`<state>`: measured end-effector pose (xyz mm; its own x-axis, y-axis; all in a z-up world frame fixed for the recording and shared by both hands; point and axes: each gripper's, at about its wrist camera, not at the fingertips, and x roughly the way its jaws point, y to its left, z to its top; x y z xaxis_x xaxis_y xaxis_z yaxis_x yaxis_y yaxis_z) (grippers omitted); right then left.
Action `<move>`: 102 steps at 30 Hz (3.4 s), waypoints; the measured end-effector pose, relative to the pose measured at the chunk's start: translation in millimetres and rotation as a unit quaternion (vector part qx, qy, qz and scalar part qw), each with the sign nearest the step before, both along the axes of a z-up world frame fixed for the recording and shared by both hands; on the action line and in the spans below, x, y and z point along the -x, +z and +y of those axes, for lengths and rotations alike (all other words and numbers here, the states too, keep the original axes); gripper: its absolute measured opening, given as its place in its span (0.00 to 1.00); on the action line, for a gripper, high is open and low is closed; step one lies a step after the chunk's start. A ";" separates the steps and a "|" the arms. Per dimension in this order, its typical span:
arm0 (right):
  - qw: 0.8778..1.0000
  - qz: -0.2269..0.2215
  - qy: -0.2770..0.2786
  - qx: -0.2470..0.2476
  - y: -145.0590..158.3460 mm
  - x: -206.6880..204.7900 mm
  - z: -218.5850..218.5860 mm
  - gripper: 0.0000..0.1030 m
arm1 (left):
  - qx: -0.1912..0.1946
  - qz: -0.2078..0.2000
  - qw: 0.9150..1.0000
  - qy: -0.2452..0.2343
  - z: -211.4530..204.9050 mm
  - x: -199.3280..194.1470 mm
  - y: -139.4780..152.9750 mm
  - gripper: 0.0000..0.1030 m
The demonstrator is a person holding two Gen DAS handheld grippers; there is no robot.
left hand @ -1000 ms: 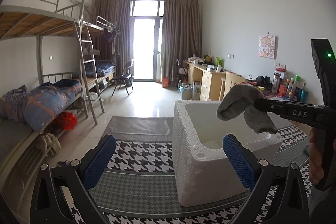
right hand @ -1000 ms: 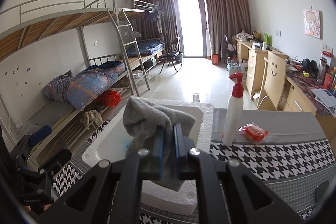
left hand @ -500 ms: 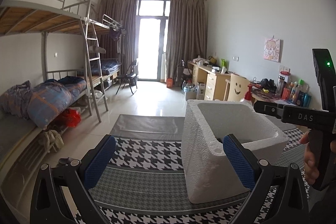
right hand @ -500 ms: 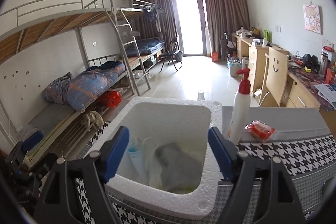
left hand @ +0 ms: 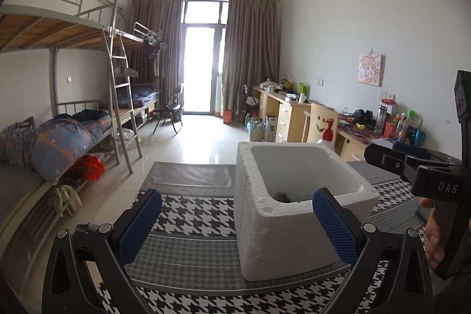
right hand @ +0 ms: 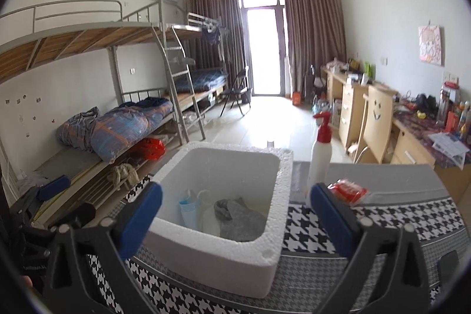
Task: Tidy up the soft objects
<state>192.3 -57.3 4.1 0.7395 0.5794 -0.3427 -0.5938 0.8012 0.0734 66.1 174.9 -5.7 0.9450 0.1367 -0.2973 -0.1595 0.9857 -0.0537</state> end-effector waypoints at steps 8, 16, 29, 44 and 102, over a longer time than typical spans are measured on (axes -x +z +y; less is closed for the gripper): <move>1.000 -0.020 -0.003 -0.008 4.6 19.5 -18.6 0.99 | -0.015 -0.025 1.000 0.001 -22.9 13.9 10.6 0.99; 0.999 -0.047 -0.020 -0.014 4.6 45.7 -39.6 0.99 | -0.028 -0.034 0.999 -0.007 -43.9 29.9 9.2 0.99; 0.997 -0.065 -0.037 -0.029 -4.5 75.6 -69.0 0.99 | -0.028 -0.062 0.997 -0.029 -62.1 58.3 7.9 0.99; 0.995 -0.066 -0.052 -0.046 -16.4 91.7 -90.0 0.99 | -0.029 -0.068 0.997 -0.034 -81.3 74.9 1.6 0.99; 0.991 -0.089 -0.083 -0.059 -66.3 135.7 -124.0 0.99 | -0.035 -0.082 0.996 -0.009 -102.3 104.5 -32.0 0.99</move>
